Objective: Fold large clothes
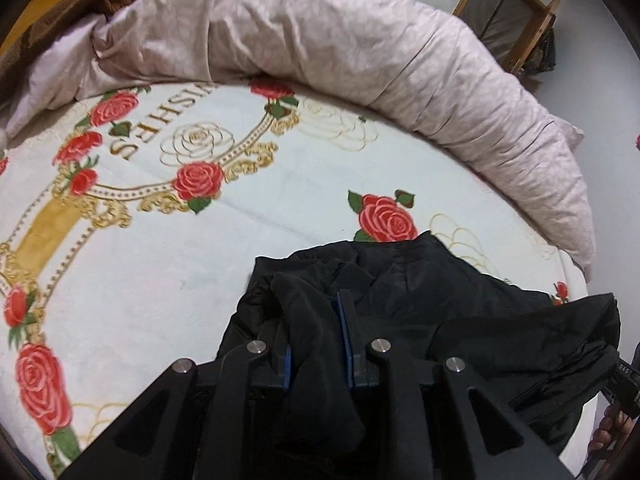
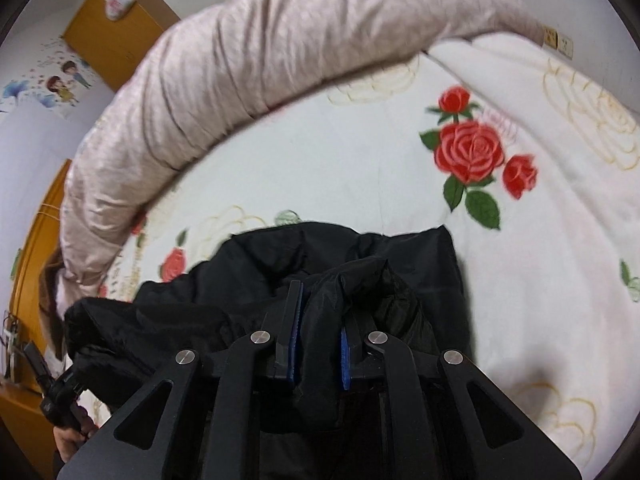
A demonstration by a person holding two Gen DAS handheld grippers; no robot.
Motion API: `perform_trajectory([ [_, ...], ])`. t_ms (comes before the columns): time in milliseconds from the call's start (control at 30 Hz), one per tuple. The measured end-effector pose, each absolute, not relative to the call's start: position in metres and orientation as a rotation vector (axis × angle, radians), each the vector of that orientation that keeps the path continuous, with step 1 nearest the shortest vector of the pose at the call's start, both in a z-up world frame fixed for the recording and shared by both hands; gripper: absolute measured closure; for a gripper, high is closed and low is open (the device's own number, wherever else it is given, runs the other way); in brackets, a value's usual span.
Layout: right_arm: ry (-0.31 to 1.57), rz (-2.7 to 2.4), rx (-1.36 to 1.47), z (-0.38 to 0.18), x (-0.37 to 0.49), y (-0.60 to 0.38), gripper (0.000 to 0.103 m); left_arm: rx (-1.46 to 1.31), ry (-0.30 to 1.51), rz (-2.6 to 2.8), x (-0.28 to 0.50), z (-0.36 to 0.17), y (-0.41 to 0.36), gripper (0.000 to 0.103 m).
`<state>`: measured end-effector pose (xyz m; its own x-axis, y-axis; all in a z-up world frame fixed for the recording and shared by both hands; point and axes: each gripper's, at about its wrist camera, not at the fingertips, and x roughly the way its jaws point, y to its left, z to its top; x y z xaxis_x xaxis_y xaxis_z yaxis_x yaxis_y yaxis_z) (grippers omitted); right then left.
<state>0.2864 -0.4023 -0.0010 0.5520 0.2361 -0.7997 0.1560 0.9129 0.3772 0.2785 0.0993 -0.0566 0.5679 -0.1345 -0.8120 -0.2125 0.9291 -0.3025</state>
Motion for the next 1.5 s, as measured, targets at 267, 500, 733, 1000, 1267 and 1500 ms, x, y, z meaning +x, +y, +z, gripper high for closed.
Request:
perform_trajectory([
  [267, 1.002, 0.083, 0.534, -0.002, 0.294, -0.409, 0.073, -0.482, 0.990, -0.021, 0.295, -0.055, 0.109, 0.066],
  [500, 0.854, 0.174, 0.666, 0.030, 0.280, -0.420, 0.032, -0.561, 0.906, -0.103, 0.292, -0.029, 0.119, 0.038],
  [733, 0.799, 0.187, 0.545, 0.038, 0.283, -0.423, 0.030, -0.564, 0.789, -0.105, 0.283, -0.009, 0.140, 0.015],
  [1000, 0.980, 0.229, 0.402, -0.011, 0.324, -0.422, 0.030, -0.450, 1.040, -0.154, 0.319, -0.073, 0.130, 0.016],
  [1267, 0.994, 0.188, 0.284, 0.000, 0.336, -0.410, 0.085, -0.310, 0.938, -0.126, 0.337, -0.051, 0.105, 0.074],
  [1500, 1.045, 0.051, 0.177, -0.050, 0.361, -0.398, 0.086, -0.279, 0.988, 0.029, 0.361, -0.107, 0.102, 0.083],
])
